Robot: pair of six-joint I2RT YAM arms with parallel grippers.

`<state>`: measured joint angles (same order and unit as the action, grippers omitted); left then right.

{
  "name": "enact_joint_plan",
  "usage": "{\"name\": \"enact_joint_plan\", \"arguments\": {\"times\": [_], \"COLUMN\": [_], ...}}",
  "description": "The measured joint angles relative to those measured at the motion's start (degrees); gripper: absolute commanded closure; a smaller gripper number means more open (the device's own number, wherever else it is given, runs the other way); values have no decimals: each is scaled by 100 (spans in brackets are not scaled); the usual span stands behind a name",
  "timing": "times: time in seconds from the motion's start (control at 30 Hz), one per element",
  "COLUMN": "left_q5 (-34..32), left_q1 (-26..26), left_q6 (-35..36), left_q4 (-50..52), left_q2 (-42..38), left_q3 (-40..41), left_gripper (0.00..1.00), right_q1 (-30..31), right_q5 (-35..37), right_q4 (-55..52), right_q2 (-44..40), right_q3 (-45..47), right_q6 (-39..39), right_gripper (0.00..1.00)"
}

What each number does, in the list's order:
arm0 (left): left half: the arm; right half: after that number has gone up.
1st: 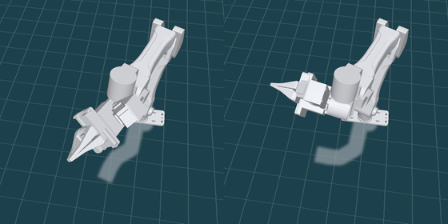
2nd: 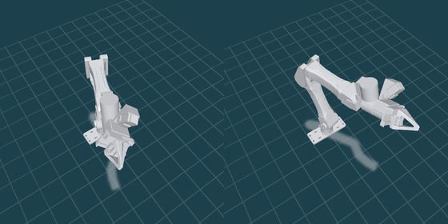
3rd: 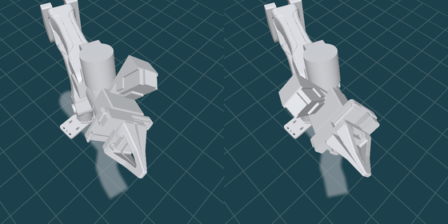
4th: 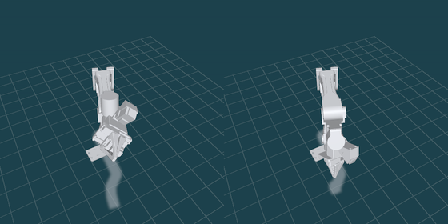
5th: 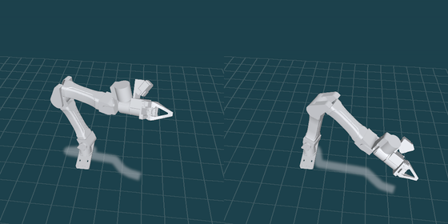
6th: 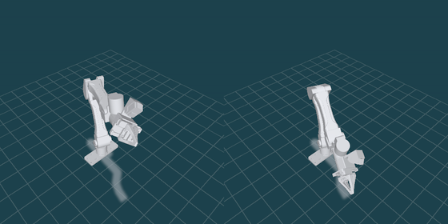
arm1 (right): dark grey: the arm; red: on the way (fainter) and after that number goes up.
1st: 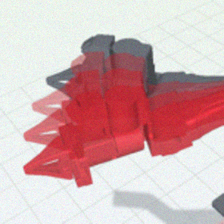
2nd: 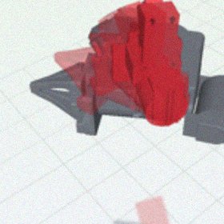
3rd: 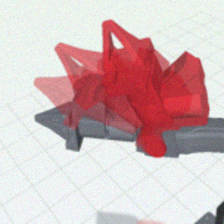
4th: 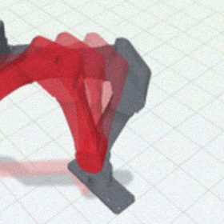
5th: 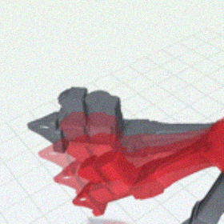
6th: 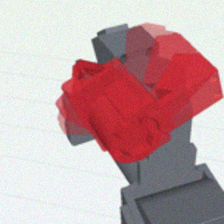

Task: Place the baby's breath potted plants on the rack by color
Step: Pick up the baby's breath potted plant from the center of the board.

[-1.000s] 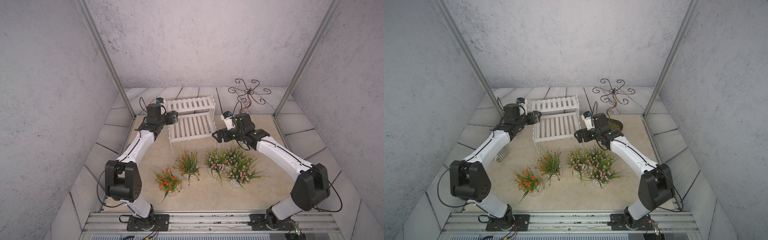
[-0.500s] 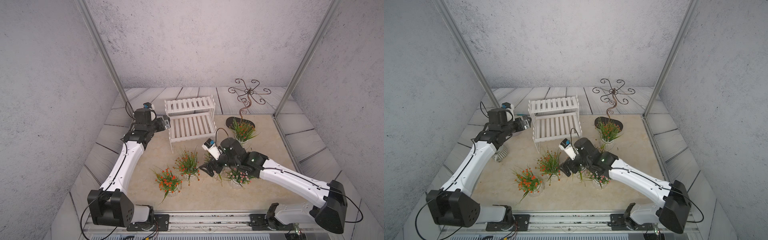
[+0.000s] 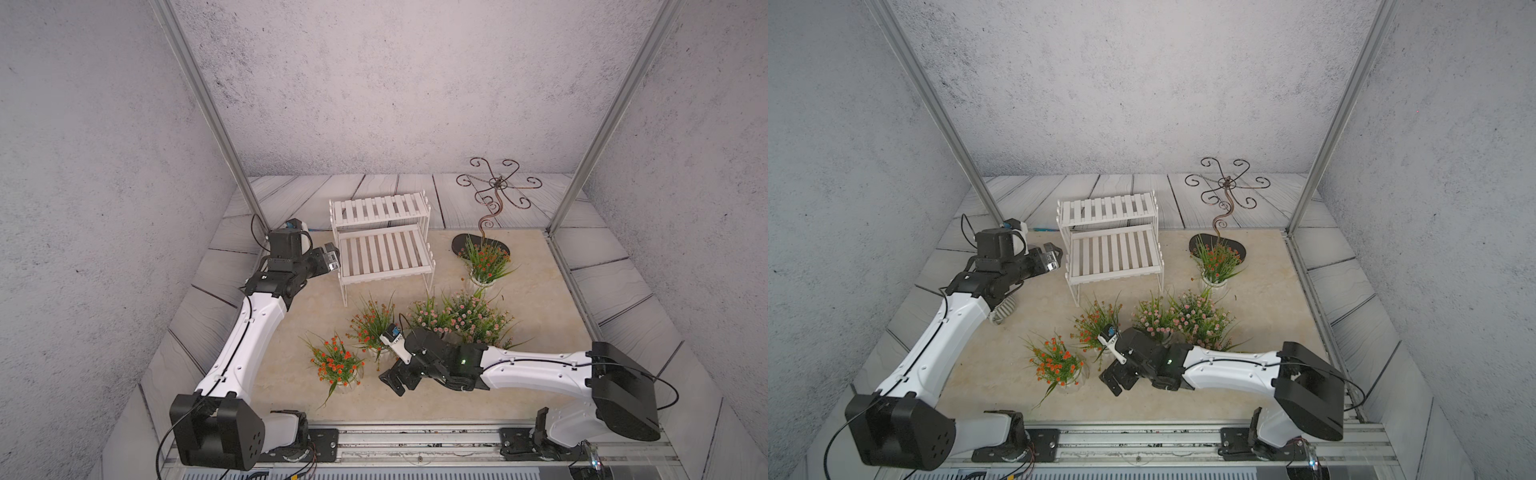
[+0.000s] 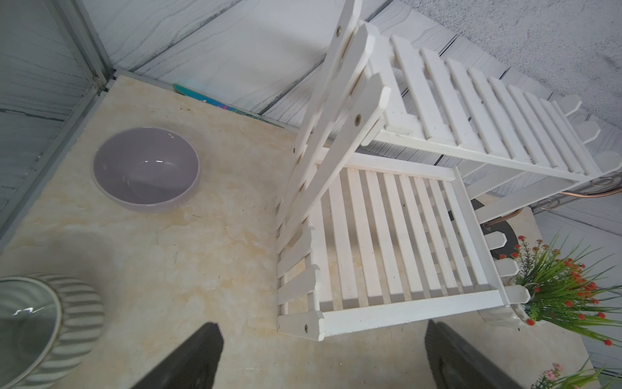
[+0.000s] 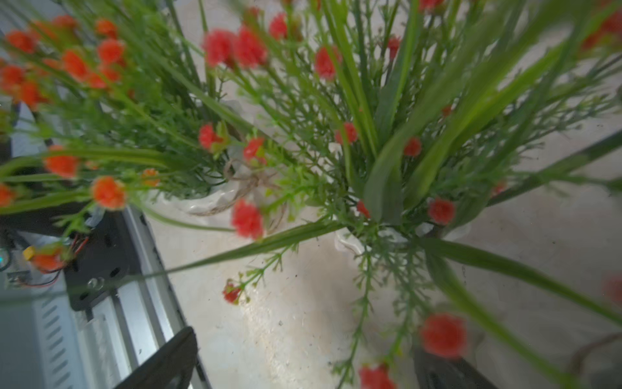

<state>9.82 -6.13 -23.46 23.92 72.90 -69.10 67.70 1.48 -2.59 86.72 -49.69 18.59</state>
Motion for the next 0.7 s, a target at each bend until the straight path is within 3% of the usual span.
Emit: {"name": "enact_joint_plan", "arguments": {"times": [0.27,0.7], "left_q5": [55,179], "left_q1": [0,0], "left_q6": [-85,-125], "left_q4": [-20,-37], "left_q2": [-446,-632], "left_q3": [153,308], "left_gripper": [2,2], "right_q1": [-92,-422], "right_q5": [584,621], "right_q4": [769,1340], "right_q2": [444,1300], "right_q3": [-81,-555], "right_q6": [295,350], "right_gripper": [1,1]}}
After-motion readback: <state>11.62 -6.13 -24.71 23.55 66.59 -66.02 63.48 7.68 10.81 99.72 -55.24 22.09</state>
